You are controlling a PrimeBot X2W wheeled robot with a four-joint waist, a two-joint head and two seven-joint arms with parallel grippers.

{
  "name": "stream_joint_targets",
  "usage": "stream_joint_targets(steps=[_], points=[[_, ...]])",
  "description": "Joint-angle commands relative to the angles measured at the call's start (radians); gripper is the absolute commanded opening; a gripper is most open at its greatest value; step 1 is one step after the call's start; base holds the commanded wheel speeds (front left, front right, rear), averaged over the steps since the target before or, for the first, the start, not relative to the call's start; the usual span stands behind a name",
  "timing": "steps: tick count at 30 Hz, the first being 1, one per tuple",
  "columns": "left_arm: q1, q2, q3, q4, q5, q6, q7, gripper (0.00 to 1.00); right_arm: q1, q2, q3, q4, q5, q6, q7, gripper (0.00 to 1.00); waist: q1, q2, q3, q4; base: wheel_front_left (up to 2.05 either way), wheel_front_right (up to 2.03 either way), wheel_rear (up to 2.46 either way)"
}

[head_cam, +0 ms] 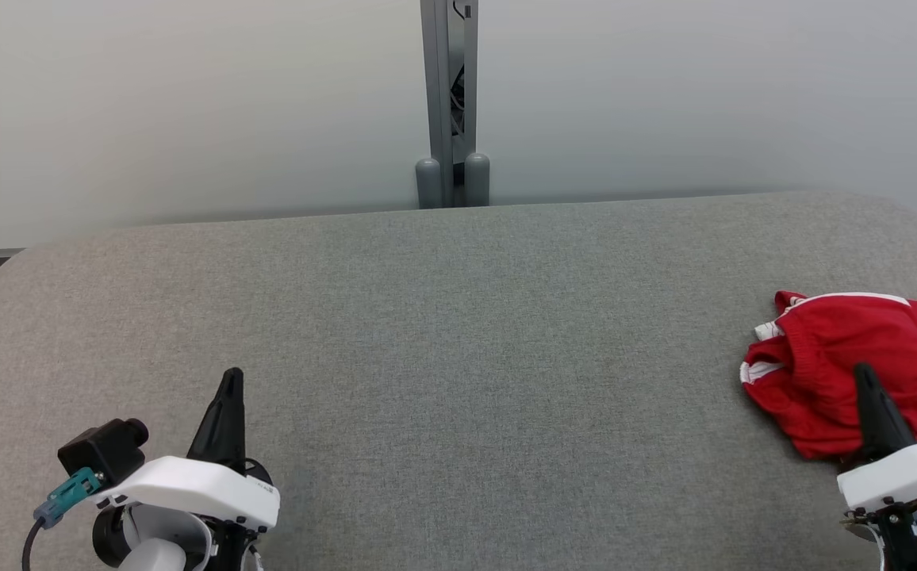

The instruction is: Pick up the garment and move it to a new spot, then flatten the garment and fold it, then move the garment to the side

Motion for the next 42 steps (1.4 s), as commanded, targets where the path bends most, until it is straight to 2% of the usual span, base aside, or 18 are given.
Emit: stream_joint_targets(steps=[1,15,42], points=[[-0.045,-0.002,0.014,-0.001,-0.036,-0.013,0.002,0.0,-0.04,-0.01,-0.019,-0.003,0.037,0.0,0.014,0.0,0.0,0.0,0.001,0.0,0.0,0.0,0.0],[-0.101,-0.039,0.034,0.054,-0.201,-0.061,0.015,0.0,-0.095,-0.018,-0.071,0.054,0.21,0.0,0.073,0.0,0.0,0.0,0.006,-0.004,0.0,0.0,0.0],[-0.189,-0.096,0.065,0.14,-0.451,-0.135,0.036,0.0,-0.176,-0.036,-0.14,0.145,0.485,0.0,0.158,0.0,0.0,0.0,0.016,-0.01,0.0,0.0,0.0]])
